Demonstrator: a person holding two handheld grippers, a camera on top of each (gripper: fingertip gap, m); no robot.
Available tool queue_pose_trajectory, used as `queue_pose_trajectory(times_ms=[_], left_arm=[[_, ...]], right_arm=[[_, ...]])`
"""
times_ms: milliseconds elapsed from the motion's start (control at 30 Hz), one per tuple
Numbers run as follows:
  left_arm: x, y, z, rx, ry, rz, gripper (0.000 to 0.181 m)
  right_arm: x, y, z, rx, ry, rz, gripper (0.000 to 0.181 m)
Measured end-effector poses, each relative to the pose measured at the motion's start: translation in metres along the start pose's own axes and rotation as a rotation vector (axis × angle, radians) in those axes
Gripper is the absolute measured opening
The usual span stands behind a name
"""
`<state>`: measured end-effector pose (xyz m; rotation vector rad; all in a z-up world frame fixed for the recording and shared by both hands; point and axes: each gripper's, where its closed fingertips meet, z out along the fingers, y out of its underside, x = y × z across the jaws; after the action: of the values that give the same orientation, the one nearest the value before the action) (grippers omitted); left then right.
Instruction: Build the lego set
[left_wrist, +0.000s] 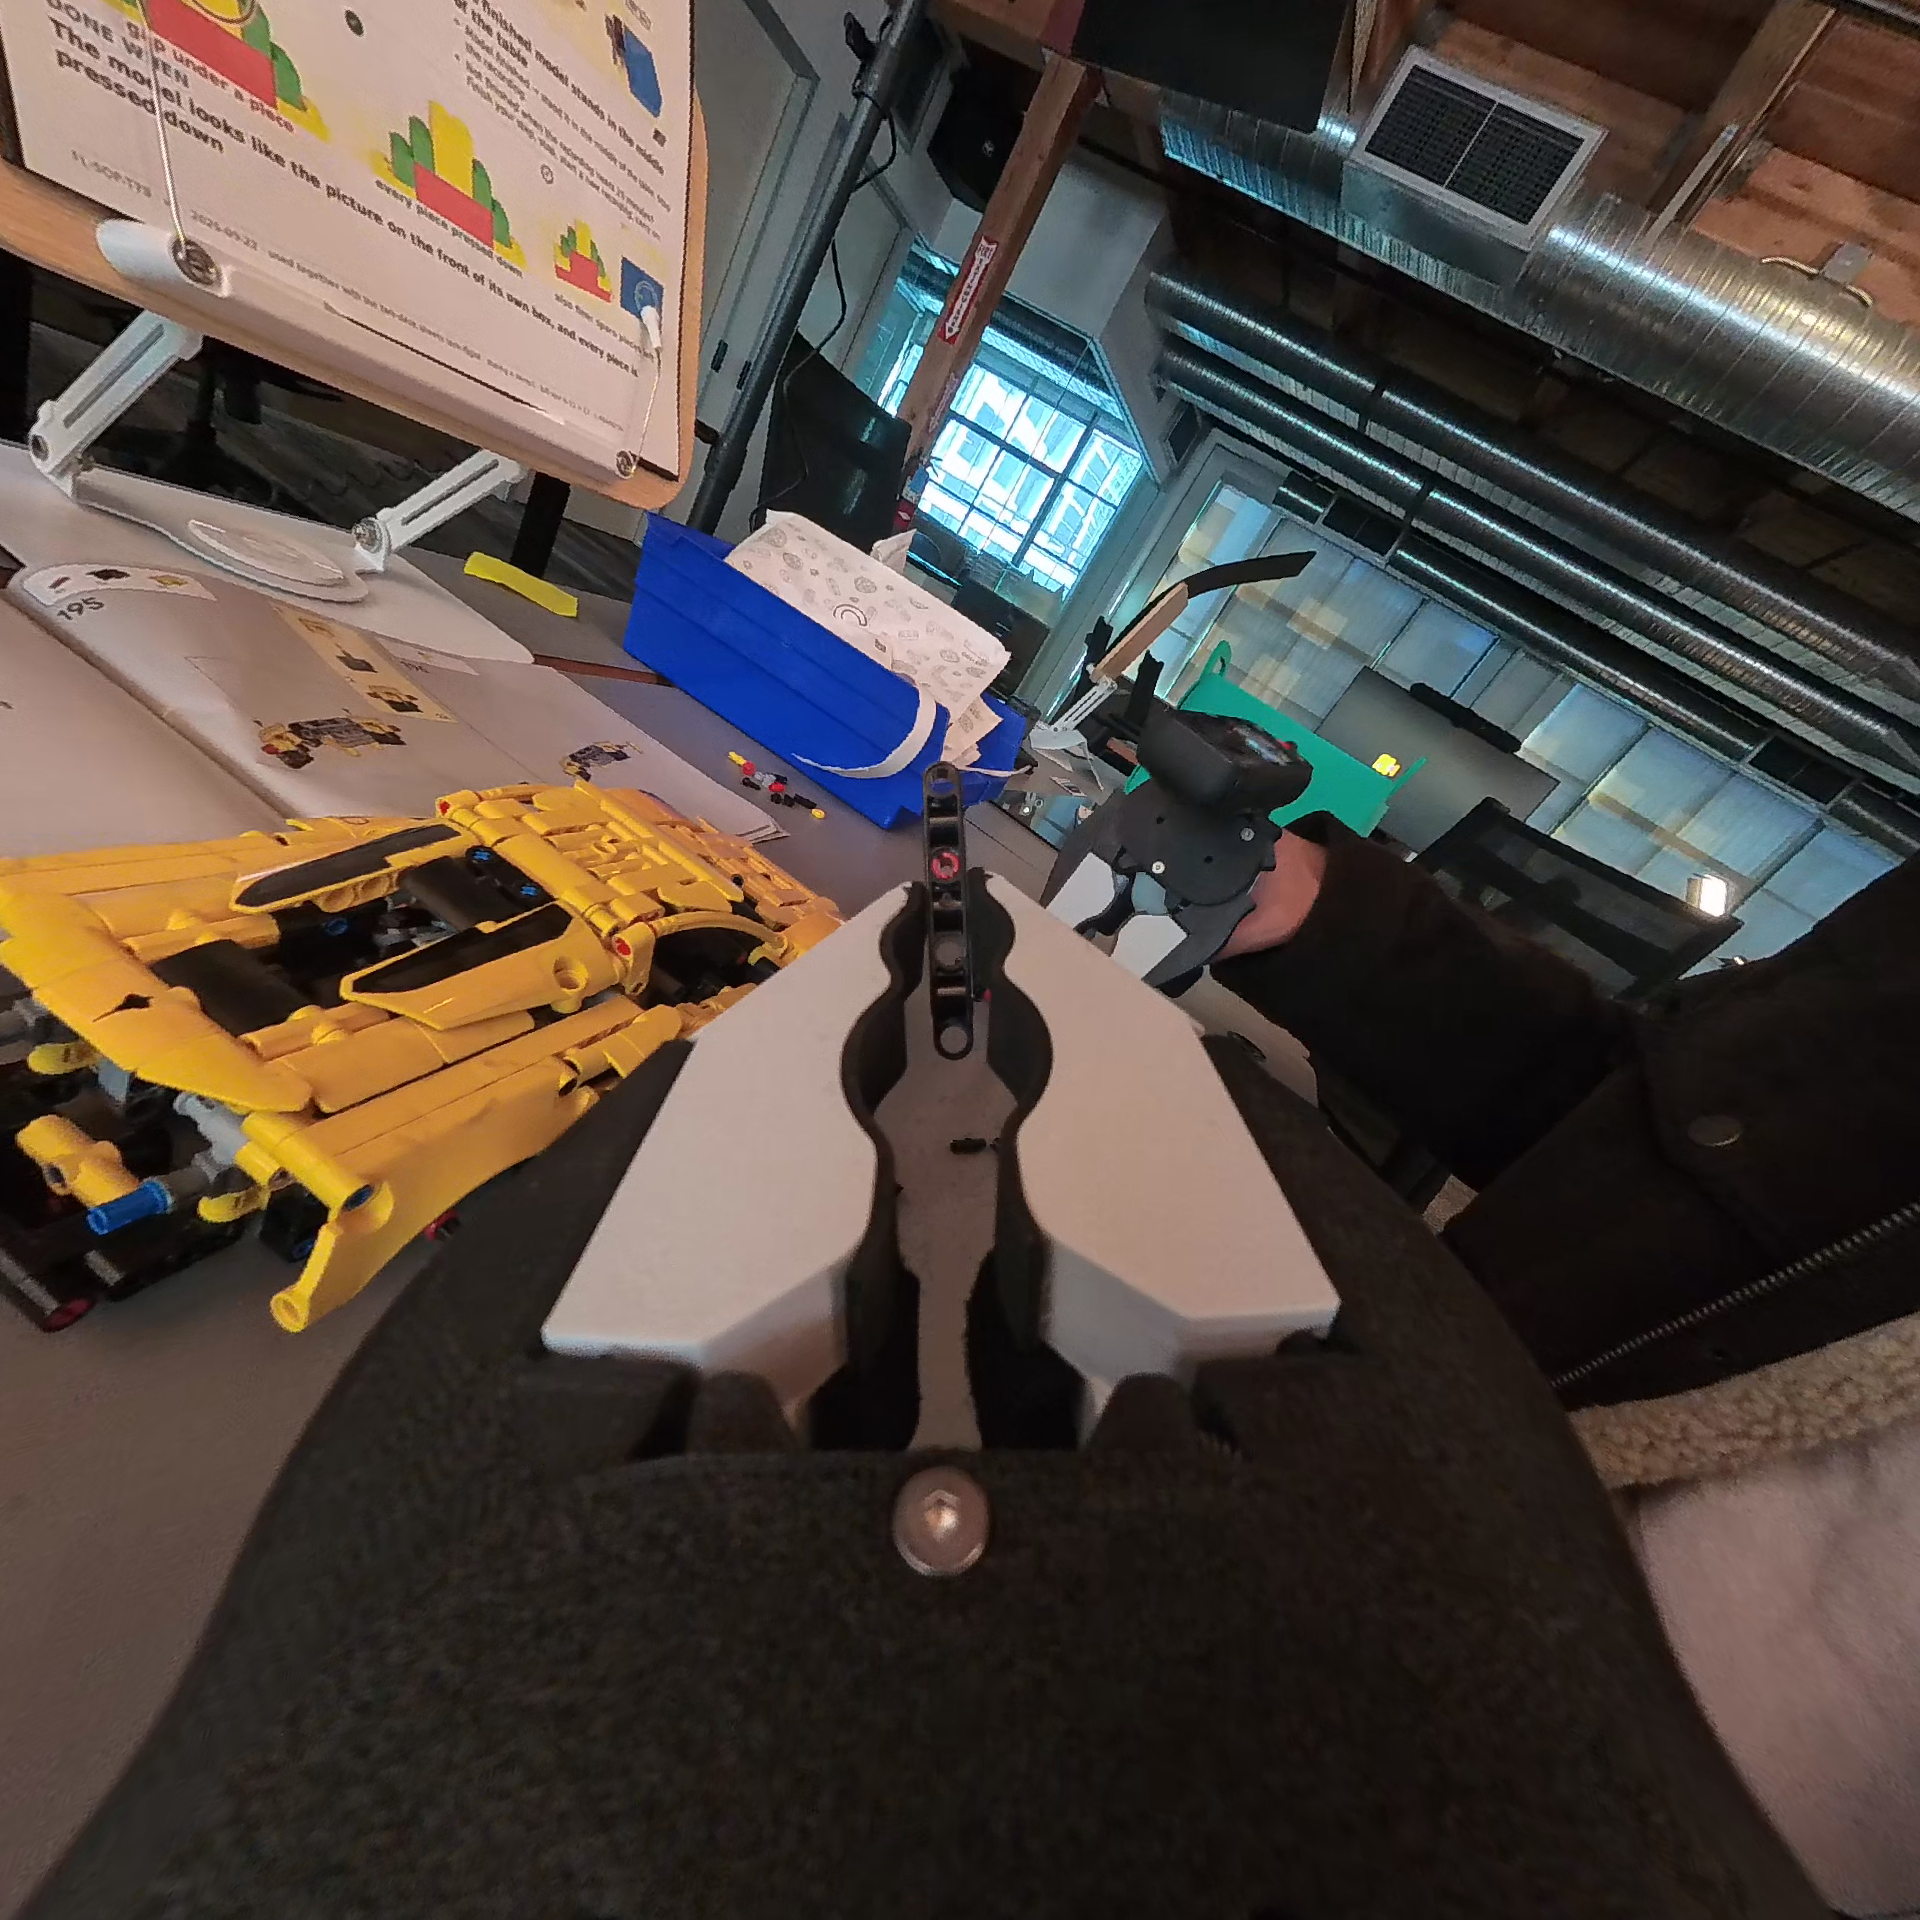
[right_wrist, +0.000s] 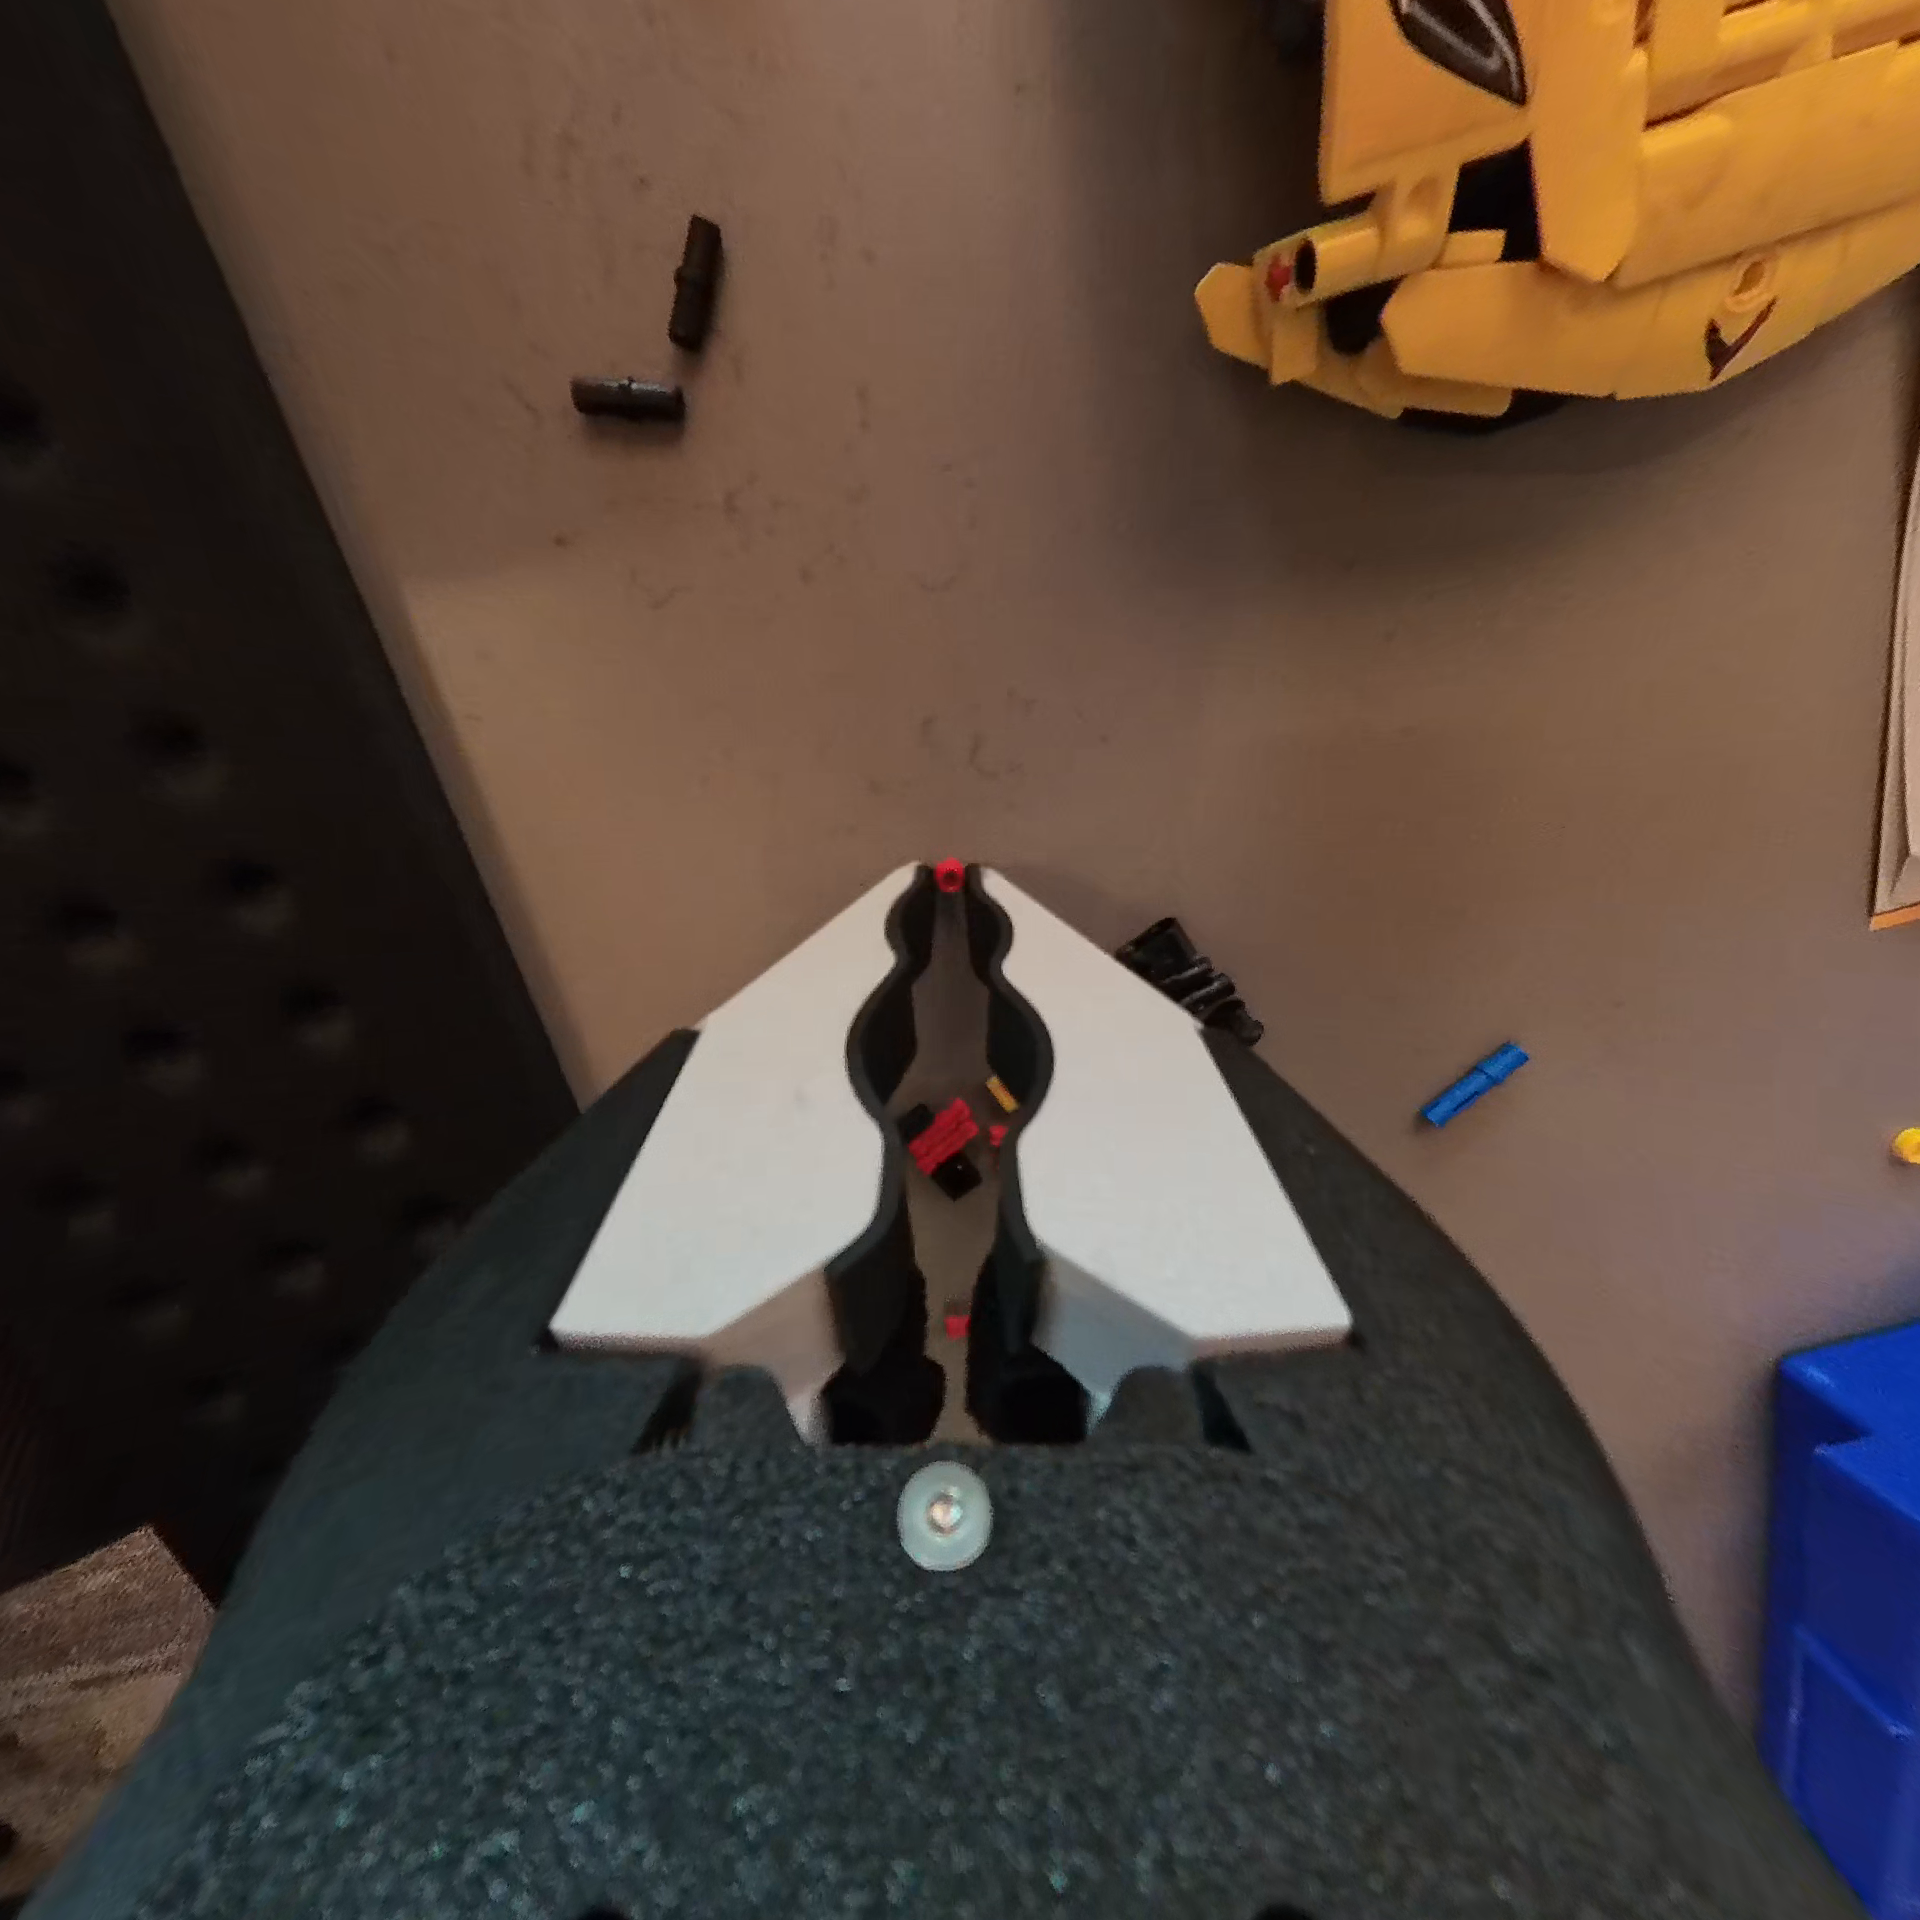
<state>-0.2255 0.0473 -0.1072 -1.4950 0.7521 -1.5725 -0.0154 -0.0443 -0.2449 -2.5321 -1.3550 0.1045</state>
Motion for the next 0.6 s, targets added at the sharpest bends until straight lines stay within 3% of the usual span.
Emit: queue_pose_trajectory(times_ms=[100,200,400,500,600], left_arm=[[0.0,0.0,0.0,-0.001,0.001,0.0,0.007],[0.001,0.0,0.0,0.002,0.015,-0.012,0.007],[0.009,-0.023,-0.011,0.147,0.175,-0.215,0.007],[0.011,-0.033,-0.018,0.214,0.237,-0.294,0.007],[0.01,-0.041,-0.024,0.271,0.286,-0.369,0.006]], right_arm=[[0.0,-0.006,-0.003,0.03,-0.005,0.002,0.004],[0.0,-0.038,-0.021,0.19,0.023,-0.018,0.004],[-0.047,-0.202,-0.096,0.986,-0.247,0.167,0.003],[-0.053,-0.25,-0.104,1.237,-0.321,0.274,0.002],[-0.053,-0.271,-0.093,1.323,-0.299,0.302,0.003]])
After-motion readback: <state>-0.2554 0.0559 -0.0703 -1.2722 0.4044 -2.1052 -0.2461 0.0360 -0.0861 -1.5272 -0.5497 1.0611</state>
